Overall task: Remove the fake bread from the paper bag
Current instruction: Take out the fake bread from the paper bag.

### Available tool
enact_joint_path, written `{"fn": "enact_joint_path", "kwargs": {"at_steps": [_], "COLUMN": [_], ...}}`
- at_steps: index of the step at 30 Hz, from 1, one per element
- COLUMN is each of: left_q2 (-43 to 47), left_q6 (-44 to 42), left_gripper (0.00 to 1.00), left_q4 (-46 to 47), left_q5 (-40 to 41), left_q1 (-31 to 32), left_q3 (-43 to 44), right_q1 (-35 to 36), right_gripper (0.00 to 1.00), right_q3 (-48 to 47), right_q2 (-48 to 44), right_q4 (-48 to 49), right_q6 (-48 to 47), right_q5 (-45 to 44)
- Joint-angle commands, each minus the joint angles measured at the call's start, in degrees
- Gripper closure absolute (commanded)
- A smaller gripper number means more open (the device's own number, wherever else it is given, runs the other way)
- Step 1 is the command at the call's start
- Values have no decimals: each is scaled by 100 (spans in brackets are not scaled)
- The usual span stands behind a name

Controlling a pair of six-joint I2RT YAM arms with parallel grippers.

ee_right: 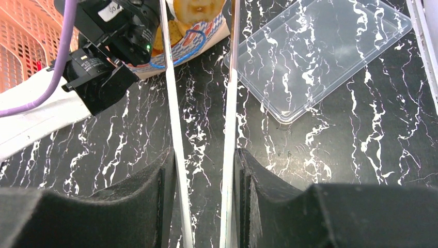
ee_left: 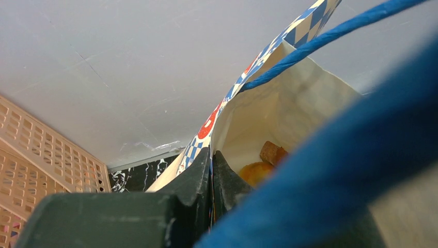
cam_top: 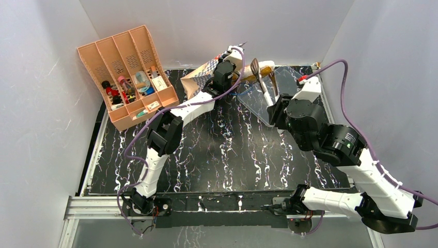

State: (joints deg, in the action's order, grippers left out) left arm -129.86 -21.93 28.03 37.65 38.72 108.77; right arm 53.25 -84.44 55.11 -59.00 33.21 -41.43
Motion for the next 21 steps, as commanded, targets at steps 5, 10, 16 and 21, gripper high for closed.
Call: {"fn": "enact_joint_path", "kwargs": {"at_steps": [5,10,16,21], "left_q2": [328,363,559,869], "left_q6": [57,57,53,31], "left_gripper": [100,100,100,100], "left_q4": [6,62,253,497], "left_q5": [97,107,128,124], "left_q1": [-58,-66,-71,-90], "left_q3": [-146,-219,-481,-886], "right_q1": [10,10,9,10], "right_gripper": [100,100,100,100], "right_q3": [-584,-546,-359,-145], "right_q2": [-102,-107,-127,-70], "right_q4": [492,519,550,621], "right_q6": [-94,-122,-79,-29], "right_q5": [-502,-633,-879,-1025]}}
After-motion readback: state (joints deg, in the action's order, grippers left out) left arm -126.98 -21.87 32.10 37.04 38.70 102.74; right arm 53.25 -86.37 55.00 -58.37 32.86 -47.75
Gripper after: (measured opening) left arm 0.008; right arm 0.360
